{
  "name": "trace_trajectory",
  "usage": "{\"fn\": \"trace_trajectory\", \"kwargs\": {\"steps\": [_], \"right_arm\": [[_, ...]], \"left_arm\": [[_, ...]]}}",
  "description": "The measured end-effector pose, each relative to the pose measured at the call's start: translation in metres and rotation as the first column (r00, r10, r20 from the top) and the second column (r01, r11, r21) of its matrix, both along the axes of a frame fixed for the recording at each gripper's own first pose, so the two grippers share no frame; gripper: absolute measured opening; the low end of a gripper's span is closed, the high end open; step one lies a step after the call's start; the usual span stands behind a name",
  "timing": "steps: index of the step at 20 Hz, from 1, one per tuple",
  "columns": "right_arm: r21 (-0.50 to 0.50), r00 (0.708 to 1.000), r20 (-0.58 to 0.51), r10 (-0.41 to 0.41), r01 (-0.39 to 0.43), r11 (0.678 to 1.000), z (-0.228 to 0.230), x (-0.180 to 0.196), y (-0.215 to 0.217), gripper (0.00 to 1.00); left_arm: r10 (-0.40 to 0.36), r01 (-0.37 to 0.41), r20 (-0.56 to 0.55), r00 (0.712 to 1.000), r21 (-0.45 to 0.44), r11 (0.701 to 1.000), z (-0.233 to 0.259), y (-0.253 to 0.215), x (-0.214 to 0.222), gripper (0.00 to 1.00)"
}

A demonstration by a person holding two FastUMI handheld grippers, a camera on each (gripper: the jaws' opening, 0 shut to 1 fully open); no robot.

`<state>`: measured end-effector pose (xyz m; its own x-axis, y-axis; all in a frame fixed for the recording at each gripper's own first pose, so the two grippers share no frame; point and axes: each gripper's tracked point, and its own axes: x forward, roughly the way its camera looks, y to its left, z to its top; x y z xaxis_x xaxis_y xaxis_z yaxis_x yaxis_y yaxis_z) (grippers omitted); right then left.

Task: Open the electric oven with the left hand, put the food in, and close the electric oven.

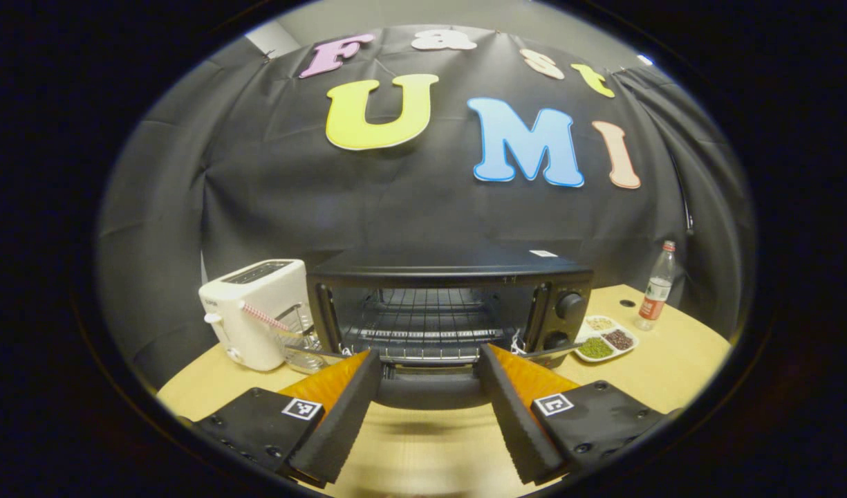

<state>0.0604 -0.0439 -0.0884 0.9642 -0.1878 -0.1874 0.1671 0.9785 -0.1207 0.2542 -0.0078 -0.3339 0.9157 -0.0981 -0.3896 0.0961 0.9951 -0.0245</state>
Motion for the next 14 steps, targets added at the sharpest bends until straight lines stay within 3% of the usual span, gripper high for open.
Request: {"fn": "trace_trajectory", "kwargs": {"steps": [14], "right_arm": [[0.013,0.996,-0.06,0.07,-0.07,0.997,-0.015,-0.016,0.002,0.95]], "left_arm": [[0.035,-0.036,-0.114,0.993,-0.009,0.999,-0.047,0.004,-0.053,0.95]]}}
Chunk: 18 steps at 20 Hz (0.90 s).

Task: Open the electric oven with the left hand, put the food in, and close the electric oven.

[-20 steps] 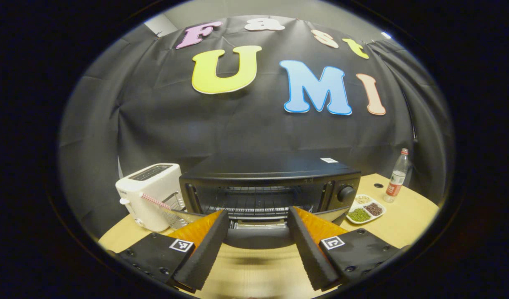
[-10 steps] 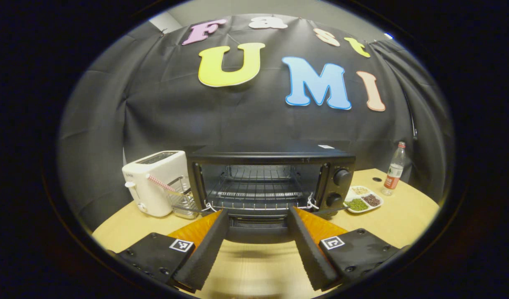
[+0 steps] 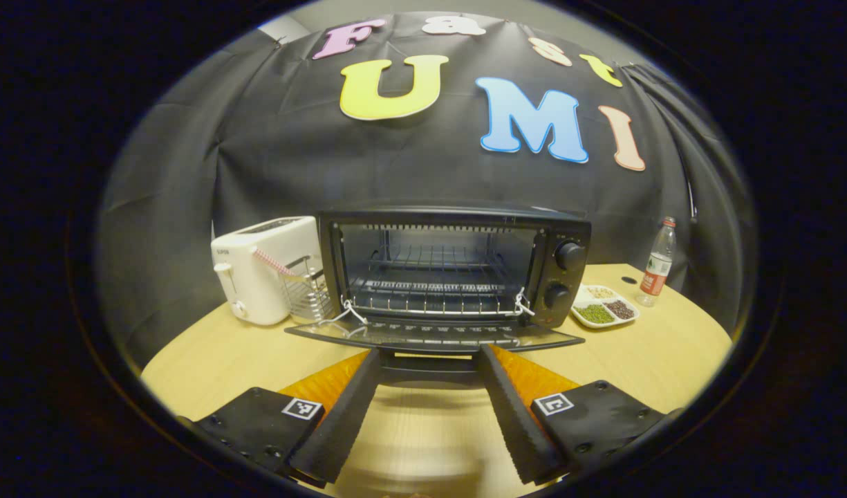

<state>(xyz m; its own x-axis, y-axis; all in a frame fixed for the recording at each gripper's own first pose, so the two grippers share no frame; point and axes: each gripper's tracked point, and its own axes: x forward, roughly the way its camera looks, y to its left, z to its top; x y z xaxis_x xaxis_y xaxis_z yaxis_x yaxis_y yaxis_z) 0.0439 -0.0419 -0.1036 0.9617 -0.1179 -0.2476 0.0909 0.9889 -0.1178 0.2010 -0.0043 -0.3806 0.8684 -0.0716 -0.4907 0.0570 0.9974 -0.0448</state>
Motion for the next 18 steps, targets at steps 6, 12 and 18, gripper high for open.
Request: {"fn": "trace_trajectory", "kwargs": {"steps": [6,12,18], "right_arm": [[0.012,0.999,-0.031,0.039,-0.039,0.999,-0.007,-0.001,0.011,0.95],[0.053,0.994,-0.005,0.108,-0.108,0.993,-0.003,0.004,0.031,0.95],[0.15,0.983,-0.033,0.183,-0.176,0.973,-0.021,0.008,0.052,0.95]], "left_arm": [[-0.002,0.002,-0.044,0.999,0.016,1.0,-0.02,0.001,-0.019,1.0],[0.014,-0.015,0.047,0.999,0.006,1.0,0.042,0.01,-0.037,1.0],[0.044,-0.044,0.209,0.977,-0.001,0.999,0.148,0.024,-0.051,0.95]]}}
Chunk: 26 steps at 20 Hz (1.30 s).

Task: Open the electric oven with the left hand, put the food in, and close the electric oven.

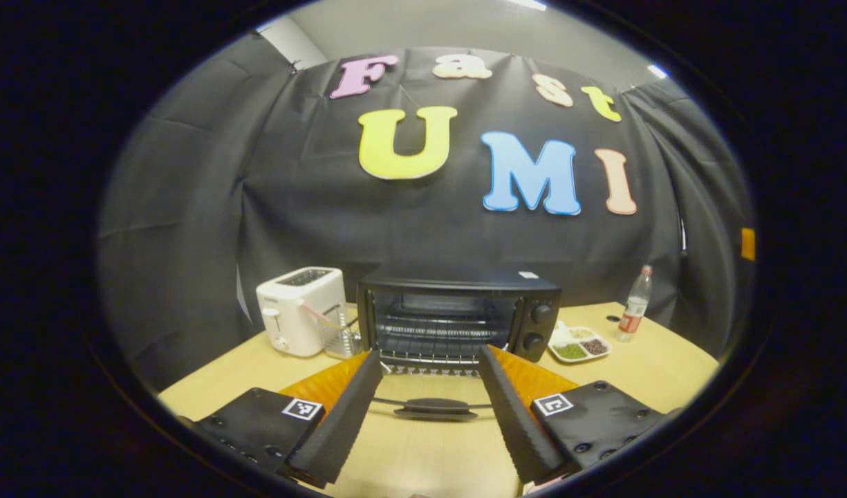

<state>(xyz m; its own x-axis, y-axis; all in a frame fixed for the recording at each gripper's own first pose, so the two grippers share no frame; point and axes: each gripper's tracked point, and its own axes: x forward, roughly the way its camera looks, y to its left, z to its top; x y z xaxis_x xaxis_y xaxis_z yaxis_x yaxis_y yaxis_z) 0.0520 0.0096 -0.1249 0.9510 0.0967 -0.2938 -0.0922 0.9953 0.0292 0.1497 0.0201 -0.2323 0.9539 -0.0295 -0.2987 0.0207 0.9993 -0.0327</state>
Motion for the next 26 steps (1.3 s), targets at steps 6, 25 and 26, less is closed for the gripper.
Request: {"fn": "trace_trajectory", "kwargs": {"steps": [6,25,26], "right_arm": [[0.104,0.985,-0.135,0.112,-0.098,0.99,-0.037,-0.001,0.024,0.95],[0.51,0.525,-0.741,0.417,0.038,0.859,-0.2,-0.073,0.08,0.99],[0.511,0.5,-0.758,0.419,0.056,0.858,-0.207,-0.077,0.078,0.98]], "left_arm": [[0.024,-0.026,0.121,0.992,0.014,1.0,0.082,0.02,-0.023,0.91],[0.12,-0.134,0.253,0.96,0.04,0.99,0.156,0.072,-0.043,1.0],[0.12,-0.134,0.25,0.961,0.043,0.99,0.153,0.073,-0.044,1.0]]}}
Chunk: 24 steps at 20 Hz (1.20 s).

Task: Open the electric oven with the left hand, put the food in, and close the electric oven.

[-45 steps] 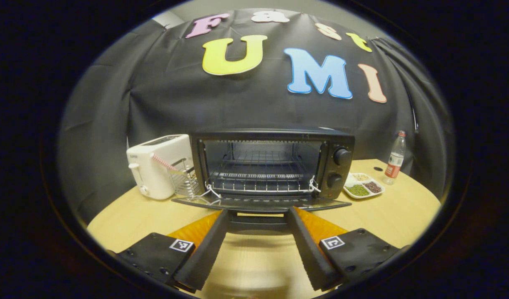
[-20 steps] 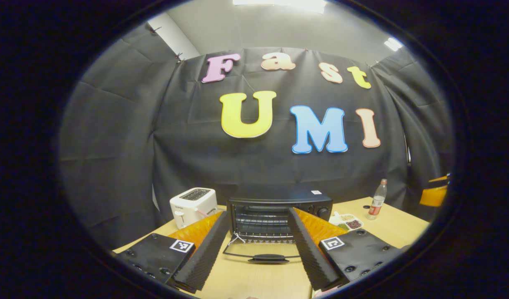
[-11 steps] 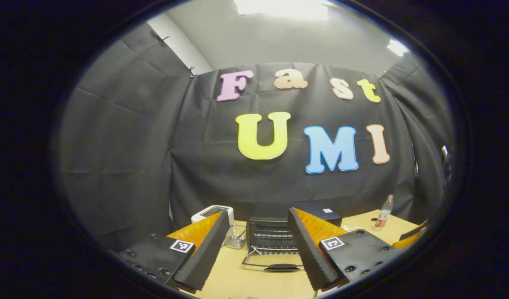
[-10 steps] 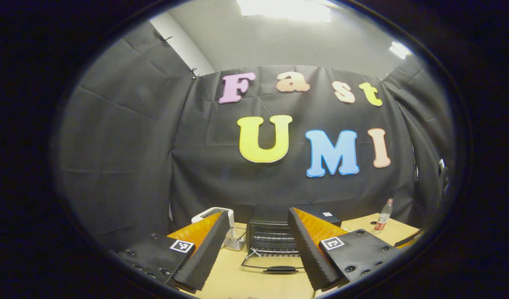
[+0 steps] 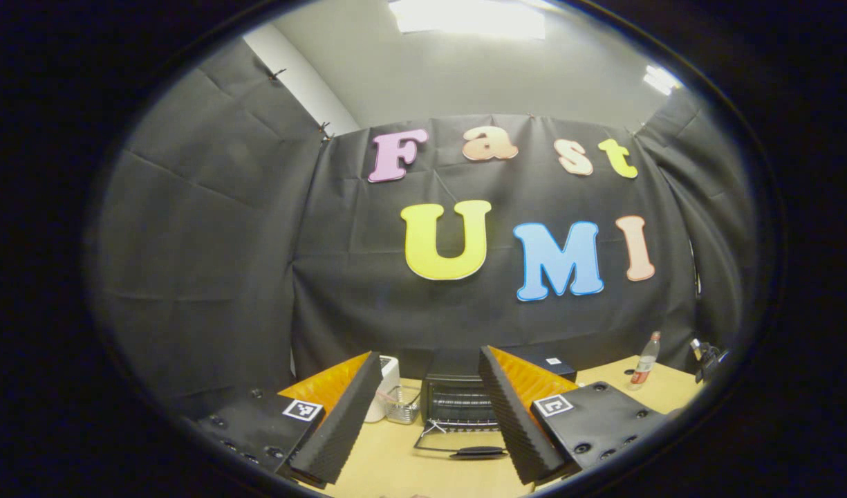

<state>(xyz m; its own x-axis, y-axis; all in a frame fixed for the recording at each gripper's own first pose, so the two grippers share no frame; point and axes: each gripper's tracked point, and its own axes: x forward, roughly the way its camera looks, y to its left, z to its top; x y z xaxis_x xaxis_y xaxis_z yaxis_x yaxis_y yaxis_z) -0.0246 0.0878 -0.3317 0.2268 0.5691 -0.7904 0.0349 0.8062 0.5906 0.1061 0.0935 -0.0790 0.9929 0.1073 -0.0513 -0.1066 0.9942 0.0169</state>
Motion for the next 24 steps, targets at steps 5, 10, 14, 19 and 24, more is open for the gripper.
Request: {"fn": "trace_trajectory", "kwargs": {"steps": [5,10,14,19,24], "right_arm": [[-0.006,0.988,-0.152,0.036,-0.037,0.999,-0.025,-0.021,-0.004,0.97],[-0.015,0.96,-0.272,0.064,-0.071,0.997,-0.047,-0.041,-0.007,0.96],[-0.004,0.94,-0.338,0.05,-0.055,0.999,-0.053,-0.038,-0.008,0.66],[0.015,0.932,-0.358,0.061,-0.059,0.998,-0.062,-0.039,-0.011,0.18],[0.046,0.929,-0.37,0.005,0.013,0.999,-0.062,-0.04,-0.021,0.04]], "left_arm": [[0.01,-0.01,-0.026,1.0,-0.008,1.0,-0.013,0.007,0.001,1.0],[0.02,-0.02,-0.033,0.999,0.0,1.0,-0.016,0.013,0.0,1.0],[0.021,-0.022,-0.032,0.999,-0.021,1.0,-0.019,0.012,0.001,1.0],[0.015,-0.017,-0.039,0.999,-0.035,0.999,-0.025,0.009,0.003,1.0],[0.017,-0.019,-0.046,0.999,-0.054,0.998,-0.029,0.009,0.003,1.0]]}}
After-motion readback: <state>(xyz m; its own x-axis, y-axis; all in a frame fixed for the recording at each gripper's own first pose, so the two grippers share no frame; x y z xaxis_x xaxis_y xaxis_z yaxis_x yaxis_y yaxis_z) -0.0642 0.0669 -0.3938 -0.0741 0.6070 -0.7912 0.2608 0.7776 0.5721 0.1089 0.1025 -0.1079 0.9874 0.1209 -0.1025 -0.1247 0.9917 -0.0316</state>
